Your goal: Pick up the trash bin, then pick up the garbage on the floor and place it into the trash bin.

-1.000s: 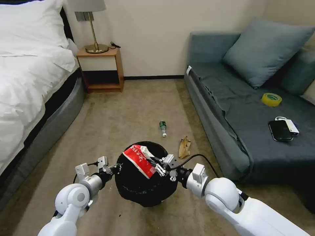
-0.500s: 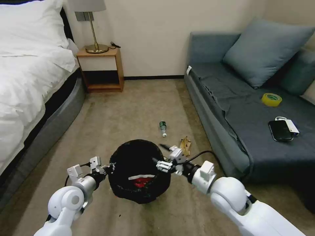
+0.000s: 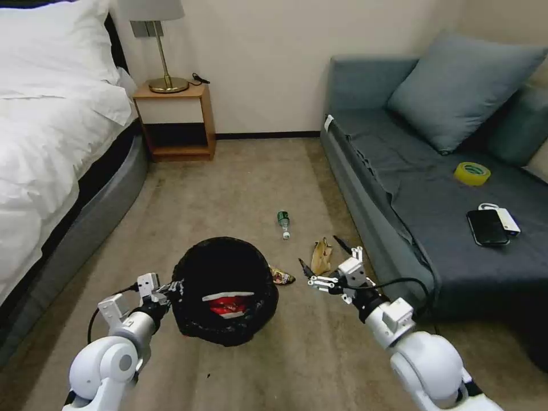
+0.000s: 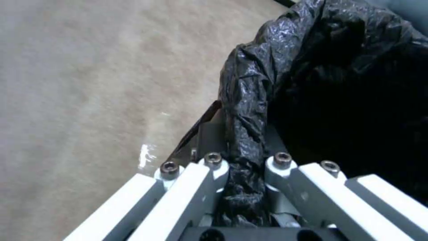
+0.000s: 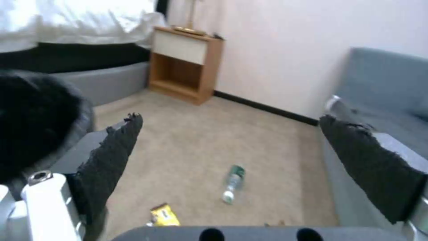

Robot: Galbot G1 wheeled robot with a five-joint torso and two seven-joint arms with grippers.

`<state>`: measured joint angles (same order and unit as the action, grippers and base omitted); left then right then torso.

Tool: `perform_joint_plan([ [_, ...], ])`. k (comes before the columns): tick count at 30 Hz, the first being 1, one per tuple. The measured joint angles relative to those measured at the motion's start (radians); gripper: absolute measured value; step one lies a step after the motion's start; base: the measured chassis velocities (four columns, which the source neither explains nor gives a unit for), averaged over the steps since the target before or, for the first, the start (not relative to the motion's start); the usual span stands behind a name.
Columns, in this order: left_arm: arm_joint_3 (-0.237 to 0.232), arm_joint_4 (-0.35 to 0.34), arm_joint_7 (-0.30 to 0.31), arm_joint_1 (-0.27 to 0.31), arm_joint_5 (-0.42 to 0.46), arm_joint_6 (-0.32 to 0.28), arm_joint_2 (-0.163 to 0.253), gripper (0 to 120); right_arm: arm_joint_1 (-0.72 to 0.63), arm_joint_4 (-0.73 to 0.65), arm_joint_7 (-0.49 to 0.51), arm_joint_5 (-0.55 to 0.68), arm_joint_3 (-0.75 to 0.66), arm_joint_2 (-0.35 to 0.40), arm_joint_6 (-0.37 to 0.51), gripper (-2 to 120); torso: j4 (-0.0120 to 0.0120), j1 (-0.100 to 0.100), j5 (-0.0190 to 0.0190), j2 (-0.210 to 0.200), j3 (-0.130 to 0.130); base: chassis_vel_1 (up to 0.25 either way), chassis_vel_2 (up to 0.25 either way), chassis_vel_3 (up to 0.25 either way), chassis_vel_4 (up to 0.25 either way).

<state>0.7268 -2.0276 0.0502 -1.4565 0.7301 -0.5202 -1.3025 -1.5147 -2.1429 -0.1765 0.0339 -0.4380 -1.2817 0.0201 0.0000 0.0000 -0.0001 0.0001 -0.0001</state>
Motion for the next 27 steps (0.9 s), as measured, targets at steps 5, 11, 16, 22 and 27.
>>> perform_joint_plan([
  [5, 0.035, -0.014, 0.001, -0.006, 0.0, -0.003, -0.002, 4, -0.08, -0.012, -0.006, -0.073, -0.065, -0.089, -0.058, 100, -0.0001, 0.0, -0.0001, 0.0, 0.0, 0.0, 0.0, 0.0, 0.0],
  [11, 0.049, -0.026, 0.007, -0.001, 0.024, -0.027, -0.009, 4, -0.151, -0.03, -0.01, -0.101, -0.108, -0.137, -0.104, 100, -0.0002, 0.0, 0.0, 0.0, 0.0, 0.0, 0.0, 0.0, 0.0],
  [16, 0.045, -0.029, 0.011, -0.002, 0.026, -0.035, -0.015, 4, -0.168, -0.039, -0.01, -0.1, -0.115, -0.135, -0.11, 100, 0.0, 0.0, 0.0, 0.0, 0.0, 0.0, 0.0, 0.0, 0.0],
  [22, 0.048, -0.03, 0.013, -0.008, 0.031, -0.036, -0.012, 4, -0.183, -0.049, -0.011, -0.09, -0.114, -0.126, -0.104, 100, 0.0, 0.0, 0.0001, 0.0, 0.0, 0.0, 0.0, 0.0, 0.0],
  [27, 0.055, -0.03, 0.013, -0.009, 0.032, -0.029, -0.012, 4, -0.183, -0.051, -0.026, -0.086, -0.113, -0.117, -0.097, 100, -0.0001, 0.0, 0.0001, 0.0, 0.0, 0.0, 0.0, 0.0, 0.0],
])
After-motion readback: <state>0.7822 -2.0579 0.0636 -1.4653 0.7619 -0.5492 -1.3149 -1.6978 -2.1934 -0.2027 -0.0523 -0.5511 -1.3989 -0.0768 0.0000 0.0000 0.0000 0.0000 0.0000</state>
